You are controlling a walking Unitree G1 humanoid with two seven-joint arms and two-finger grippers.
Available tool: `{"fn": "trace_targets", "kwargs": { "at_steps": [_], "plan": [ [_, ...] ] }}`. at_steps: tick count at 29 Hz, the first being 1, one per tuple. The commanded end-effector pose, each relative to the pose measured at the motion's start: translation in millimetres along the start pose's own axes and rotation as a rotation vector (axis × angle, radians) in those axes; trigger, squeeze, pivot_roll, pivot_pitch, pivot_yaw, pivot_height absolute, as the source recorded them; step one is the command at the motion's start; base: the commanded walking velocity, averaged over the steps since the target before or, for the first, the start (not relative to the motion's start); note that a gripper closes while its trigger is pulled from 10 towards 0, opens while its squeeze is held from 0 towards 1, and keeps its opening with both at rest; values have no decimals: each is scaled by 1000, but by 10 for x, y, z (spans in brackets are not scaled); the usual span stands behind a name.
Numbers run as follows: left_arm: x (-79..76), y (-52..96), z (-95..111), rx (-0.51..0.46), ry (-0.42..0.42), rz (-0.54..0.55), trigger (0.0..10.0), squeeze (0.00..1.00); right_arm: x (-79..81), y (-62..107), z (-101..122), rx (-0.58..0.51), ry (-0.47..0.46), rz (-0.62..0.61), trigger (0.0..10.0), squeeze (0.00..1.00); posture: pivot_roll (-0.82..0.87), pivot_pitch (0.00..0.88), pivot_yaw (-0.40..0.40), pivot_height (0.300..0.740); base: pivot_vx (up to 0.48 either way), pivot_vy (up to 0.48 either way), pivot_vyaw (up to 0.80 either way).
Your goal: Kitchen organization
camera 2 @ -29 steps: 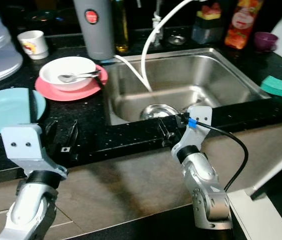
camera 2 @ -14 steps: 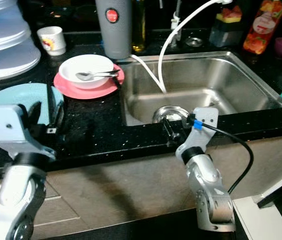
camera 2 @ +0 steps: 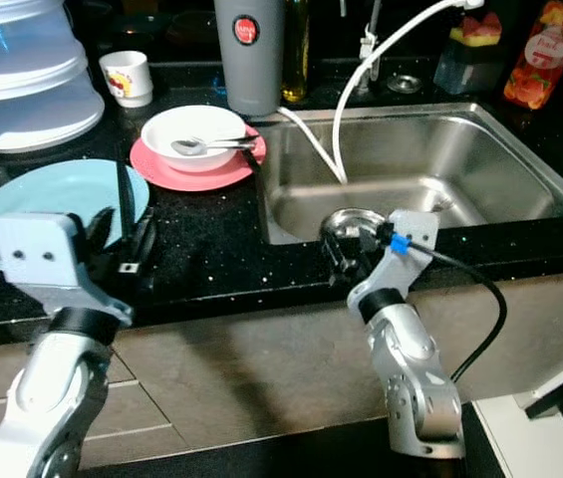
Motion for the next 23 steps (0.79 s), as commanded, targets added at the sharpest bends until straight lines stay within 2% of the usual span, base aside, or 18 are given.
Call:
{"fn": "trace_targets", "kwargs": {
  "at_steps": [1,4,7,9,12,15,23],
  "plan": [
    [-22,-3,-57,27,-2,-14,10000,0,10,-22,141,-51,11,5,10000,0,150,16,-24,740,0,0,0],
    [-34,-10,-53,24,-1,-20,10000,0,5,-84,290,-89,37,9,10000,0,150,15,-24,740,0,0,0],
    [-38,-13,-53,24,-1,-22,10000,0,22,-105,311,-90,51,12,10000,0,150,15,-24,740,0,0,0],
    [-47,-14,-50,23,0,-25,10000,0,89,-136,344,-92,59,33,10000,0,151,15,-24,740,0,0,0],
    [-53,-13,-45,23,1,-27,10000,0,225,-156,353,-86,68,91,10000,0,154,15,-25,740,0,0,785],
    [-50,-11,-39,22,1,-25,10000,0,275,-155,358,-87,55,110,10000,0,156,15,-27,740,0,0,792],
    [-30,-13,-25,19,-2,-17,10000,0,291,-153,341,-78,43,121,10000,0,155,17,-28,740,0,0,788]
  ]
}}
Point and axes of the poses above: a point about 5 cm out from each wrist's last joint towards the gripper, its own y axis pointing back from the gripper into the wrist, its own z axis along the axis of the wrist's last joint, x = y × z, the point moved 6 cm from there along -y, pointing out of the wrist towards the gripper, and after that the axes turned 9 degrees about -y, right-handed, at the moved point
